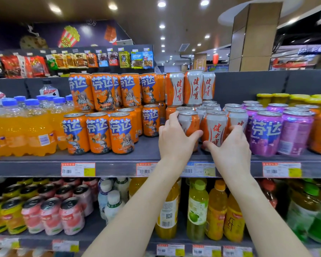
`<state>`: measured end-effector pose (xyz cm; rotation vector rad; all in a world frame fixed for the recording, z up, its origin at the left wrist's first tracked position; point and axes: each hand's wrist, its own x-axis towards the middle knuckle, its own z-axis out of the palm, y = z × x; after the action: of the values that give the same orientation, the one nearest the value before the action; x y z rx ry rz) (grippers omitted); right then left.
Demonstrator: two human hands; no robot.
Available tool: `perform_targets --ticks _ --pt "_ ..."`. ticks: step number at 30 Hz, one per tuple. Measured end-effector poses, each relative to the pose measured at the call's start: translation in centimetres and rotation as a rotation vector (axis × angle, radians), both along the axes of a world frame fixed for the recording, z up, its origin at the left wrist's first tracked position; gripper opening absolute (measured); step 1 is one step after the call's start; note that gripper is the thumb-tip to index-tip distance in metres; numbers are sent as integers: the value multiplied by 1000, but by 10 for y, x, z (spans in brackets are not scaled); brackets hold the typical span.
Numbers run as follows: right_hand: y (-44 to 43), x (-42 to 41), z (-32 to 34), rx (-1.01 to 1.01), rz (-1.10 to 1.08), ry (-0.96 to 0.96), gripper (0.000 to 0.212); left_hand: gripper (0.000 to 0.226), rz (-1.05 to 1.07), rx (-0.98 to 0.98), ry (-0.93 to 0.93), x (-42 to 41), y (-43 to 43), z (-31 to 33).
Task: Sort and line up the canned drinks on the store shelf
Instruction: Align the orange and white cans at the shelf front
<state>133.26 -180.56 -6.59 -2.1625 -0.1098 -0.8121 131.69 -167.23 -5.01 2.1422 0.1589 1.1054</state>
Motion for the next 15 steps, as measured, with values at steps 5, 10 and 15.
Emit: perform_targets --ticks 5,10,15 --pt "-3 1 -3 -49 -3 -23 62 88 -45 -39 14 8 -4 0" --pt "-2 1 -7 -42 -12 -52 66 93 -194 -53 67 -11 8 -9" --pt "9 -8 -9 82 -17 -165 77 41 38 121 -26 -39 45 -15"
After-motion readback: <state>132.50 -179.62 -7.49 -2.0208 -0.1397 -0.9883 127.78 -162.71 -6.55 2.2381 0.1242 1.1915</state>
